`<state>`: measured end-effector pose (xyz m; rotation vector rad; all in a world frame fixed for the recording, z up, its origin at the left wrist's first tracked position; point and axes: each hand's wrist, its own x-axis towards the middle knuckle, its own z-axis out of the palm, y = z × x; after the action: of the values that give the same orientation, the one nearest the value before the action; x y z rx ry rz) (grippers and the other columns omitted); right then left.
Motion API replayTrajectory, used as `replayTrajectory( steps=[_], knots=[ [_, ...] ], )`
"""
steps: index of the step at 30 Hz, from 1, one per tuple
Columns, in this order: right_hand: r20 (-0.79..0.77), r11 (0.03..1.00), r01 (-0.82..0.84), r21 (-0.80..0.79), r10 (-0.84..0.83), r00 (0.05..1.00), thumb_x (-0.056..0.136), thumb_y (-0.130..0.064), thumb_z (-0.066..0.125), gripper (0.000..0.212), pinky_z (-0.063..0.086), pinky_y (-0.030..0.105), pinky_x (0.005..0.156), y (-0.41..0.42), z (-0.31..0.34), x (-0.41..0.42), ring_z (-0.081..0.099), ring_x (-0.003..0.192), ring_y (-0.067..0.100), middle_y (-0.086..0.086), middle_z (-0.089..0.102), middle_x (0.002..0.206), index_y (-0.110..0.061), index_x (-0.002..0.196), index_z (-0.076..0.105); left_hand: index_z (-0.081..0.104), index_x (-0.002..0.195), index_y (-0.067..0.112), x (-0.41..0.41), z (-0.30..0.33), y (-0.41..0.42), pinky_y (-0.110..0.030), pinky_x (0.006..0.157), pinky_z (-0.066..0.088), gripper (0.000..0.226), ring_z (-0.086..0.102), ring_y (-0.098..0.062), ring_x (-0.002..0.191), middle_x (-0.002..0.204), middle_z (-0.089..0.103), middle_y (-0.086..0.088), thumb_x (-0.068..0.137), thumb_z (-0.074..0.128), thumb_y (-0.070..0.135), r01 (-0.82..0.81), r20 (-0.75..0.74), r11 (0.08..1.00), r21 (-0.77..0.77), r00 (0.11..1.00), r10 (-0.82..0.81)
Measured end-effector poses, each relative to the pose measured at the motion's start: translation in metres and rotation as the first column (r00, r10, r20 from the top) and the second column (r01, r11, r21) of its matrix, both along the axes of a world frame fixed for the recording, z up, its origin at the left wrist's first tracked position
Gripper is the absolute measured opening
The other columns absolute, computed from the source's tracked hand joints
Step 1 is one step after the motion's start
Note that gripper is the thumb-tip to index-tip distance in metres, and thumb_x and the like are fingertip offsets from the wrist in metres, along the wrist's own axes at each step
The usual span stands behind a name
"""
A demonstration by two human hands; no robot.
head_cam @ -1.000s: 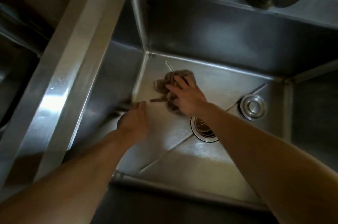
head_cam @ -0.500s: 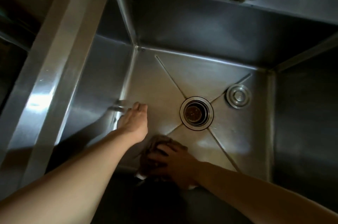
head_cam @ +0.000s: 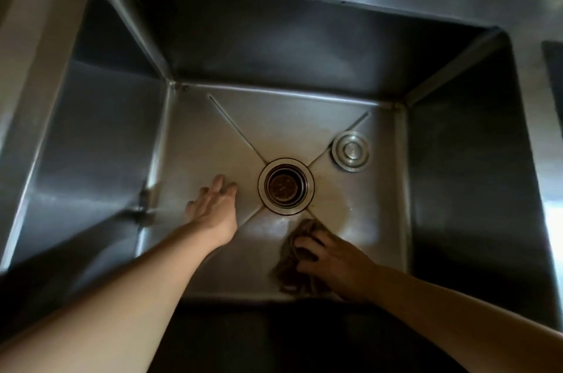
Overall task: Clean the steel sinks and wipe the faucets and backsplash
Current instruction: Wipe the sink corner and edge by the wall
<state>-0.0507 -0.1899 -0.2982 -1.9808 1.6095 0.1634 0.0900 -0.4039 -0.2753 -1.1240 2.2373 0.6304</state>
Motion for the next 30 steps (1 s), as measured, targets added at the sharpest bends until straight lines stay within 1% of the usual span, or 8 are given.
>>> replayTrajectory(
  steps=[4, 7, 12, 18, 22, 25, 27, 30],
  knots=[
    [-0.154, 0.952, 0.305, 0.002, -0.301, 0.941, 0.04, -0.044, 0.088, 0.081, 0.059, 0.038, 0.07, 0.001, -0.007, -0.04, 0.057, 0.109, 0.036, 0.01, 0.051, 0.126, -0.028, 0.113, 0.058, 0.032, 0.142, 0.025, -0.016, -0.003, -0.001, -0.038, 0.099, 0.041, 0.06, 0.037, -0.029, 0.126, 0.145, 0.026, 0.0, 0.087, 0.047, 0.005, -0.032, -0.024, 0.999, -0.026, 0.999, 0.031],
    [-0.16, 0.887, 0.457, -0.059, -0.46, 0.873, 0.052, -0.052, 0.078, 0.079, 0.057, 0.048, 0.073, -0.019, -0.013, -0.059, 0.054, 0.104, 0.045, 0.015, 0.045, 0.125, -0.02, 0.119, 0.052, 0.034, 0.141, 0.025, -0.022, -0.005, -0.006, -0.037, 0.097, 0.041, 0.061, 0.039, -0.026, 0.126, 0.143, 0.031, 0.0, 0.086, 0.049, 0.004, -0.047, -0.046, 0.998, -0.044, 0.998, 0.045],
    [-0.078, 0.821, 0.56, -0.11, -0.568, 0.819, 0.064, -0.048, 0.076, 0.086, 0.047, 0.05, 0.092, -0.061, -0.018, -0.054, 0.044, 0.111, 0.046, 0.023, 0.043, 0.136, -0.008, 0.135, 0.047, 0.033, 0.14, 0.024, -0.031, -0.008, -0.014, -0.036, 0.097, 0.043, 0.062, 0.041, -0.025, 0.124, 0.144, 0.029, 0.004, 0.085, 0.052, 0.002, -0.039, -0.077, 0.997, -0.065, 0.996, 0.033],
    [-0.053, 0.831, 0.554, -0.056, -0.556, 0.829, 0.088, -0.02, 0.059, 0.077, 0.031, 0.043, 0.112, -0.121, -0.013, -0.042, 0.009, 0.14, 0.038, 0.008, 0.005, 0.159, -0.018, 0.152, 0.016, 0.034, 0.141, 0.023, -0.032, -0.014, -0.03, -0.037, 0.096, 0.045, 0.059, 0.046, -0.023, 0.12, 0.144, 0.028, 0.007, 0.086, 0.052, 0.007, 0.022, -0.083, 0.997, -0.071, 0.996, -0.028],
    [0.118, 0.83, 0.557, -0.034, -0.55, 0.827, 0.084, -0.004, 0.055, 0.063, 0.027, 0.035, 0.111, -0.14, -0.013, -0.037, 0.019, 0.137, 0.037, 0.01, 0.023, 0.155, -0.013, 0.144, 0.038, 0.037, 0.141, 0.023, -0.028, -0.016, -0.035, -0.038, 0.099, 0.044, 0.051, 0.043, -0.025, 0.123, 0.149, 0.024, 0.007, 0.092, 0.039, 0.007, 0.044, -0.089, 0.999, -0.029, 0.995, -0.046],
    [0.211, 0.765, 0.641, -0.058, -0.618, 0.757, 0.075, 0.002, 0.059, 0.05, 0.036, 0.033, 0.105, -0.122, -0.008, -0.044, 0.045, 0.124, 0.038, 0.018, 0.052, 0.134, -0.005, 0.124, 0.06, 0.034, 0.143, 0.023, -0.024, -0.011, -0.034, -0.039, 0.102, 0.041, 0.058, 0.039, -0.025, 0.128, 0.153, 0.019, 0.009, 0.089, 0.041, 0.003, 0.049, -0.094, 0.999, -0.003, 0.994, -0.049],
    [0.174, 0.676, 0.725, -0.127, -0.705, 0.688, 0.071, 0.0, 0.062, 0.042, 0.046, 0.038, 0.095, -0.096, -0.008, -0.055, 0.059, 0.107, 0.04, 0.018, 0.062, 0.118, -0.005, 0.112, 0.066, 0.032, 0.144, 0.022, -0.025, -0.009, -0.032, -0.037, 0.104, 0.039, 0.062, 0.037, -0.023, 0.13, 0.153, 0.018, 0.01, 0.087, 0.042, 0.001, 0.033, -0.104, 0.999, -0.001, 0.994, -0.033],
    [-0.102, 0.606, 0.795, 0.013, -0.79, 0.604, 0.081, -0.021, 0.062, 0.053, 0.046, 0.039, 0.097, -0.06, -0.002, -0.057, 0.047, 0.118, 0.034, 0.011, 0.039, 0.138, -0.017, 0.132, 0.046, 0.03, 0.144, 0.022, -0.02, -0.005, -0.029, -0.037, 0.104, 0.038, 0.062, 0.034, -0.022, 0.132, 0.154, 0.016, 0.01, 0.087, 0.042, 0.001, 0.021, -0.087, 1.0, -0.005, 0.996, -0.021]
  ],
)
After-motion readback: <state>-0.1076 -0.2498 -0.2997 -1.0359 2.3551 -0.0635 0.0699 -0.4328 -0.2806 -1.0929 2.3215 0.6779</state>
